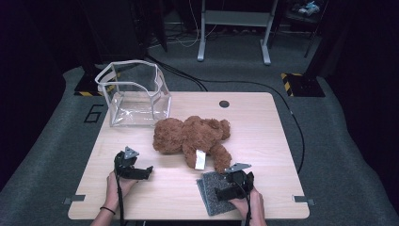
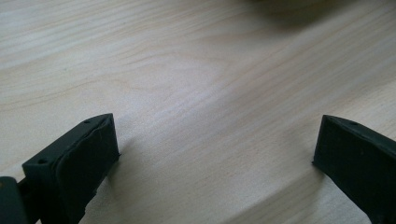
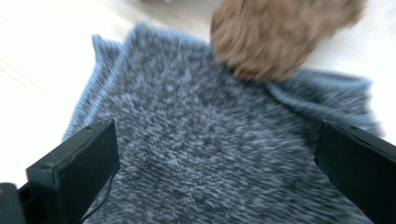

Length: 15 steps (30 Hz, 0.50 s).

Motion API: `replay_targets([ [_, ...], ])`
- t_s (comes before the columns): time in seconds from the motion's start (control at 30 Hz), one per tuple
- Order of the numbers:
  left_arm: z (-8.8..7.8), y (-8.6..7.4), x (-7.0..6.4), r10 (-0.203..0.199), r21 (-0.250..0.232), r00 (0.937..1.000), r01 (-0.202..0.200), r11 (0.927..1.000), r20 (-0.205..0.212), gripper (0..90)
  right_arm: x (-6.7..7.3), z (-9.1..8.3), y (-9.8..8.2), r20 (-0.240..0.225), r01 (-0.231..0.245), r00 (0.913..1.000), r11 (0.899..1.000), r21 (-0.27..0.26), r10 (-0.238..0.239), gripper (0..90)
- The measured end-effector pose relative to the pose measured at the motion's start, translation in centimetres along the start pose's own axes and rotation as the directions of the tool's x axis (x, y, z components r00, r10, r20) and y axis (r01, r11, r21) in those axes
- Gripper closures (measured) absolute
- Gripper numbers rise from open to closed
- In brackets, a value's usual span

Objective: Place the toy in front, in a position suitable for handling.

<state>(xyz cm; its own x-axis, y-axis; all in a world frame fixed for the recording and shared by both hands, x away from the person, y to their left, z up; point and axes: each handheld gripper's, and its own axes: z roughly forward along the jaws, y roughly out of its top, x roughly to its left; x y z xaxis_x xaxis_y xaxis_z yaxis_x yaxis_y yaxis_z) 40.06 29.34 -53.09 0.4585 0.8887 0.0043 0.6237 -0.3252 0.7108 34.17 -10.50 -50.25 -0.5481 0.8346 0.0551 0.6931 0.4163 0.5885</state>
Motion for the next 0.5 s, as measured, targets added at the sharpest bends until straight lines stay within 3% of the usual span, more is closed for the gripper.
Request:
replay_targets([
  [0.1, -0.04, -0.12, -0.05, -0.007, -0.008, 1.0, 0.007, 0.9999, 0.0, 0.0, 0.14, 0.58, -0.21, 0.002, -0.001, 1.0, 1.0, 0.014, 0.001, 0.9],
  [0.3, -0.01, -0.15, -0.08, -0.009, -0.014, 1.0, 0.009, 0.9999, -0.003, 0.0, 0.58, 0.98, -0.68, 0.055, 0.008, 0.9984, 1.0, 0.006, -0.009, 8.4],
  [0.4, -0.03, -0.15, -0.07, -0.009, -0.013, 1.0, 0.009, 0.9999, -0.001, 0.0, 0.67, 0.73, -0.83, 0.063, 0.002, 0.998, 1.0, -0.003, -0.002, 15.9],
  [0.5, -0.04, -0.14, -0.06, -0.009, -0.01, 1.0, 0.009, 0.9999, 0.001, 0.0, 0.41, 0.38, -0.97, 0.071, 0.002, 0.9975, 1.0, -0.025, 0.0, 31.3],
])
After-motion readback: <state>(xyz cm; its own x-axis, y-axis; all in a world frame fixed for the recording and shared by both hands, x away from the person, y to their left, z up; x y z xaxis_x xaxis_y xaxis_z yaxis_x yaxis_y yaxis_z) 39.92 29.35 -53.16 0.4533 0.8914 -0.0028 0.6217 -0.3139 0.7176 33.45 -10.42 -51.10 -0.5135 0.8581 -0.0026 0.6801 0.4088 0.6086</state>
